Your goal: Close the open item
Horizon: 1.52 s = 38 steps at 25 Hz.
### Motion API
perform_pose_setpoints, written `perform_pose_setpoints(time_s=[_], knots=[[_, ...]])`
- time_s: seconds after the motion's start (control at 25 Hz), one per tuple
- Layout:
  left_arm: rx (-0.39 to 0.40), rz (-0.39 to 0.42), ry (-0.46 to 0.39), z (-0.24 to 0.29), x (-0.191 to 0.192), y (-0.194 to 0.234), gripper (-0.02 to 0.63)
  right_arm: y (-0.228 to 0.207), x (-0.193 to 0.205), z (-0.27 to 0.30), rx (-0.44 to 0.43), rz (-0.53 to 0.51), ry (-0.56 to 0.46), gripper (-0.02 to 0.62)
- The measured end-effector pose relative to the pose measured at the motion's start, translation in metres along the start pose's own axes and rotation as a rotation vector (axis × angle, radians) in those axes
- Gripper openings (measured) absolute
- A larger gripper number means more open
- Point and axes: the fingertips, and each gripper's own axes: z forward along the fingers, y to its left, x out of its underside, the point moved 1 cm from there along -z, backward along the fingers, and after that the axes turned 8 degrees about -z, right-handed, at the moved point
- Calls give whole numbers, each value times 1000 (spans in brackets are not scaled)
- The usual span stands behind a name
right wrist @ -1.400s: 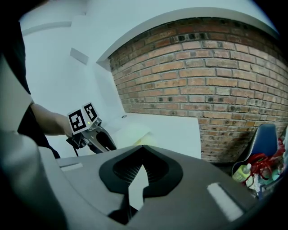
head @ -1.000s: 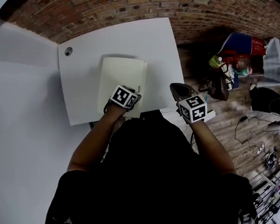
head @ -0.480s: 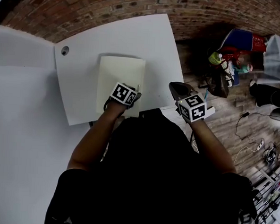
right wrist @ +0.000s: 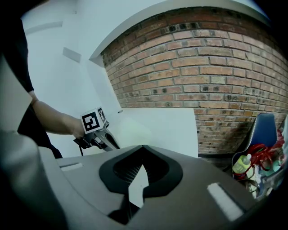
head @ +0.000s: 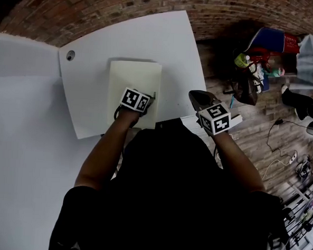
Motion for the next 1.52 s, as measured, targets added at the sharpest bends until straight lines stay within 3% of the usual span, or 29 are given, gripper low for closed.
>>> perform_pose_setpoints(time_s=[0.16, 0.4, 0.76, 1.2, 1.52], knots=[[-33, 19, 7, 0, 1, 1, 57, 0, 0, 1, -8, 1, -2, 2], [-41, -15, 9, 0, -1, 1, 57, 2, 2, 5, -23, 2, 6, 2], [27, -68, -27, -13, -3, -11, 60, 0, -3, 7, -41, -10, 9, 2], [16, -43, -160, -48, -23, -20, 58, 5, -19, 12, -79, -44, -1, 2], [-15, -40, -332, -99, -49, -20, 57, 4, -42, 13, -104, -81, -30, 2]])
